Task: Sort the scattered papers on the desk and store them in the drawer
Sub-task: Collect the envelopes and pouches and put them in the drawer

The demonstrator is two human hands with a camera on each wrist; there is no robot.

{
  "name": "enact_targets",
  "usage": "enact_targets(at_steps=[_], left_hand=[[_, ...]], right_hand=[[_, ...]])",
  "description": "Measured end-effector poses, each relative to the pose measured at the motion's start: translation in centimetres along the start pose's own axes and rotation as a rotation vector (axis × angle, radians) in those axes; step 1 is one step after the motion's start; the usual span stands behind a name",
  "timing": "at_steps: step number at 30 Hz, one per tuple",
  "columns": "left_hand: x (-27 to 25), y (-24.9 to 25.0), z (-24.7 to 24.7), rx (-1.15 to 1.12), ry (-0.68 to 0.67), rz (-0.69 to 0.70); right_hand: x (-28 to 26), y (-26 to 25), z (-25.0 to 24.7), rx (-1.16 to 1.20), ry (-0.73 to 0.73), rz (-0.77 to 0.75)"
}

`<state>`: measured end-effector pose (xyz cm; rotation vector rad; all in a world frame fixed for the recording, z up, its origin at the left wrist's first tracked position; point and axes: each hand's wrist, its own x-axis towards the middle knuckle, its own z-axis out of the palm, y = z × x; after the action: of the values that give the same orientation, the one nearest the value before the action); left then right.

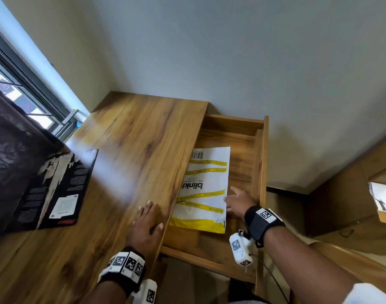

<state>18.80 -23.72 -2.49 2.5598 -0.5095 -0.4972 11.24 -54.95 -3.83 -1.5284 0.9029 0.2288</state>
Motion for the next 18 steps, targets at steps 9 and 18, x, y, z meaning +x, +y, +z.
enact_targets(at_steps=[9, 18], left_hand=[[-0.1, 0.0, -0.1, -0.032, 0.022, 0.008], [-0.4, 0.4, -1.0, -0.053, -0.015, 0.027]], right_hand=[[-4.0, 2.4, -5.6, -0.26, 0.49, -0.152], [-4.9, 1.5, -3.4, 0.029, 0.125, 0.051]])
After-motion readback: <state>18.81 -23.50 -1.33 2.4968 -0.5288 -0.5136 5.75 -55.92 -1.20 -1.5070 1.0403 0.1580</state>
